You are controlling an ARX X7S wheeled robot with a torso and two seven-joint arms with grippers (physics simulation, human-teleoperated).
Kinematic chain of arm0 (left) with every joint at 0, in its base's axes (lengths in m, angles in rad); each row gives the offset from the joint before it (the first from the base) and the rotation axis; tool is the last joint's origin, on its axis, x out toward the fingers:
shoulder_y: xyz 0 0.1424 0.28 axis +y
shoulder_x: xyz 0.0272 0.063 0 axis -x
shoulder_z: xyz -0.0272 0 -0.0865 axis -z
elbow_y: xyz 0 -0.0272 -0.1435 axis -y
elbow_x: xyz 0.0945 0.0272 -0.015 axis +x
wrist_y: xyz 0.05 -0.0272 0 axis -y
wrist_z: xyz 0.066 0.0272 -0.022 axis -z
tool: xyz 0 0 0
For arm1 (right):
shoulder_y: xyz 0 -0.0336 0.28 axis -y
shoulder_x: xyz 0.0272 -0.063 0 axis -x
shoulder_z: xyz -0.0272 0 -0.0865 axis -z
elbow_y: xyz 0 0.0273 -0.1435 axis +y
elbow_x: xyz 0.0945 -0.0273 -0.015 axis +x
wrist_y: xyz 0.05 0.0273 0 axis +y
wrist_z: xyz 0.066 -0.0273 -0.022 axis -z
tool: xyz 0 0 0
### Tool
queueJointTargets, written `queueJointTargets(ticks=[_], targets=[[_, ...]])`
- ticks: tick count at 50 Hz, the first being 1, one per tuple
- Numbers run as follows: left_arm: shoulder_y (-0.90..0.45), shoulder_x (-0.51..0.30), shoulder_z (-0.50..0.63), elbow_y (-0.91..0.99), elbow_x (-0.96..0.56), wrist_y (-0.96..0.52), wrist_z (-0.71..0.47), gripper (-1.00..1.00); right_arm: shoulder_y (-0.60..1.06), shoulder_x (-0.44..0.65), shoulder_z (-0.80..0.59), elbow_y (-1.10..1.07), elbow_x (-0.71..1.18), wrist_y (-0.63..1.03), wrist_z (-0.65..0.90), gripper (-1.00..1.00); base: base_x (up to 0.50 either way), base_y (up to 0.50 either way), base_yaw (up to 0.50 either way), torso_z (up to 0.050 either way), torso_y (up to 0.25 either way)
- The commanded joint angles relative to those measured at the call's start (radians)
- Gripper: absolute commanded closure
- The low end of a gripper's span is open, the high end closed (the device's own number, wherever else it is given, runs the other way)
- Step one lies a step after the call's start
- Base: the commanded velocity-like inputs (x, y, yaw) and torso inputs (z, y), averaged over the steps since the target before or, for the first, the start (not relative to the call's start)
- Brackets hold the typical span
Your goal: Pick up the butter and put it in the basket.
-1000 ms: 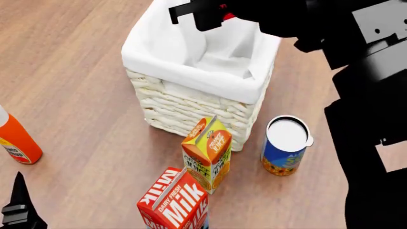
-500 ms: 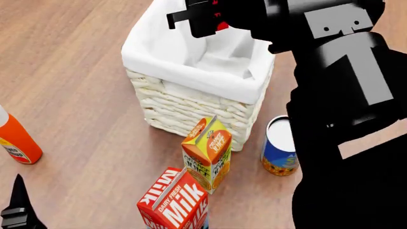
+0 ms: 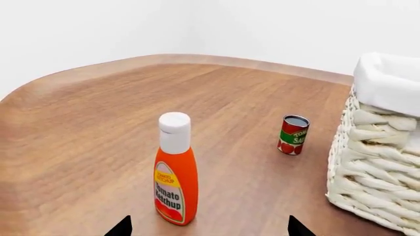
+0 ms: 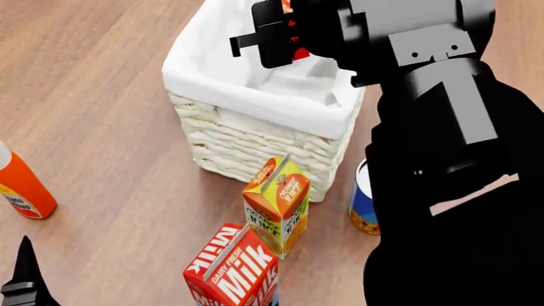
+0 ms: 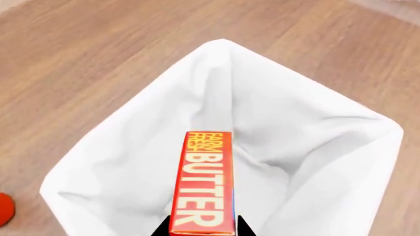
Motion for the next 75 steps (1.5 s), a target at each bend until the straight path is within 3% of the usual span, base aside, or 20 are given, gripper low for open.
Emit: queueJointTargets(ticks=[1, 12, 13, 25, 40, 57, 75], targets=[[0.002, -0.002, 0.002, 0.003, -0.001, 0.000, -0.004, -1.00, 0.003, -0.009, 0.085, -0.003, -0.082, 0.000, -0.028, 1.00, 0.00, 0.00, 0.00, 0.000, 0.000], [0.005, -0.003, 0.007, 0.004, 0.001, 0.004, -0.004, -1.00, 0.007, -0.008, 0.135, -0.004, -0.137, -0.002, -0.030, 1.00, 0.00, 0.00, 0.00, 0.000, 0.001], [0.006, -0.004, 0.007, 0.008, 0.000, 0.002, -0.005, -1.00, 0.008, -0.008, 0.139, -0.004, -0.143, -0.001, -0.020, -1.00, 0.00, 0.00, 0.00, 0.000, 0.000], [0.010, -0.008, 0.005, 0.014, -0.003, 0.004, -0.008, -1.00, 0.012, 0.009, 0.175, -0.028, -0.161, -0.029, 0.014, -1.00, 0.00, 0.00, 0.00, 0.000, 0.000], [0.009, -0.012, 0.006, 0.013, -0.002, 0.010, -0.008, -1.00, -0.106, 0.155, 0.198, -0.463, -0.143, -0.036, 0.195, -1.00, 0.00, 0.00, 0.00, 0.000, 0.000], [0.014, -0.018, 0.005, 0.014, -0.002, 0.026, -0.001, -1.00, -0.350, 0.325, 0.192, -0.973, -0.228, -0.257, 0.381, -1.00, 0.00, 0.00, 0.00, 0.000, 0.000], [0.036, -0.036, -0.013, 0.069, -0.038, 0.034, 0.004, -1.00, -0.488, 0.518, 0.194, -1.449, -0.330, -0.232, 0.659, -1.00, 0.00, 0.00, 0.00, 0.000, 0.000]])
